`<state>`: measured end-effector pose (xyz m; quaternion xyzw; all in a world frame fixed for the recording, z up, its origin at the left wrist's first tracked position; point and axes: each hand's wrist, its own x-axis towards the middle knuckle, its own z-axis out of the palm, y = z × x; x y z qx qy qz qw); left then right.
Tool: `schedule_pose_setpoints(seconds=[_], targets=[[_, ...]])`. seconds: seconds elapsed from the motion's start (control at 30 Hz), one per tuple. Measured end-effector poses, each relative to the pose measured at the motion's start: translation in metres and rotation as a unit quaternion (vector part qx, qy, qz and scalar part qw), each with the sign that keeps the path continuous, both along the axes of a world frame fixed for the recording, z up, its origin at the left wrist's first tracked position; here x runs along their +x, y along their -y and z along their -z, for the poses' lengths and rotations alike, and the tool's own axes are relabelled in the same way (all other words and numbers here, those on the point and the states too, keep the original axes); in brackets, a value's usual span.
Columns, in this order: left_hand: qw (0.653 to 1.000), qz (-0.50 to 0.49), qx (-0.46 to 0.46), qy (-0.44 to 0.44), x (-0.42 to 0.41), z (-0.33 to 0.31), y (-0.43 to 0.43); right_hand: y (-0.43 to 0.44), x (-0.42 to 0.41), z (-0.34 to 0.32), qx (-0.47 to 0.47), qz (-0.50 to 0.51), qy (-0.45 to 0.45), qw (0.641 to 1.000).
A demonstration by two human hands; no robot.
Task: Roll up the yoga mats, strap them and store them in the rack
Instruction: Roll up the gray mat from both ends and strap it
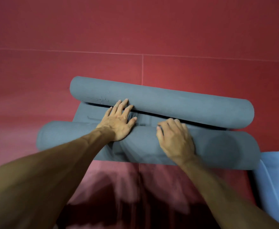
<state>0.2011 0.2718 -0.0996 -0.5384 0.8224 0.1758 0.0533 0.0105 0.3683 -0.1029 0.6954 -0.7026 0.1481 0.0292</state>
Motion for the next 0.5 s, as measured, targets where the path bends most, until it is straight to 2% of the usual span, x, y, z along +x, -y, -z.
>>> schedule_pose_setpoints(seconds=[0.07,0.13,0.2,0.33,0.5], targets=[[1.0,0.003,0.006,0.0,-0.001,-0.001,0.005,-0.009,0.003,-0.002,0.002,-0.013,-0.009,1.0],[1.0,0.003,0.007,-0.006,-0.002,-0.002,0.007,-0.018,0.002,-0.007,0.043,-0.042,-0.019,0.998],[1.0,0.003,0.001,-0.012,-0.002,-0.002,0.006,-0.022,-0.002,-0.012,0.113,-0.083,-0.058,0.988],[1.0,0.008,-0.018,-0.012,-0.001,-0.004,0.0,-0.019,-0.004,-0.028,0.269,-0.121,-0.124,0.947],[1.0,0.009,-0.008,-0.018,0.0,-0.009,-0.01,-0.02,-0.001,-0.023,0.252,-0.091,-0.124,0.955]])
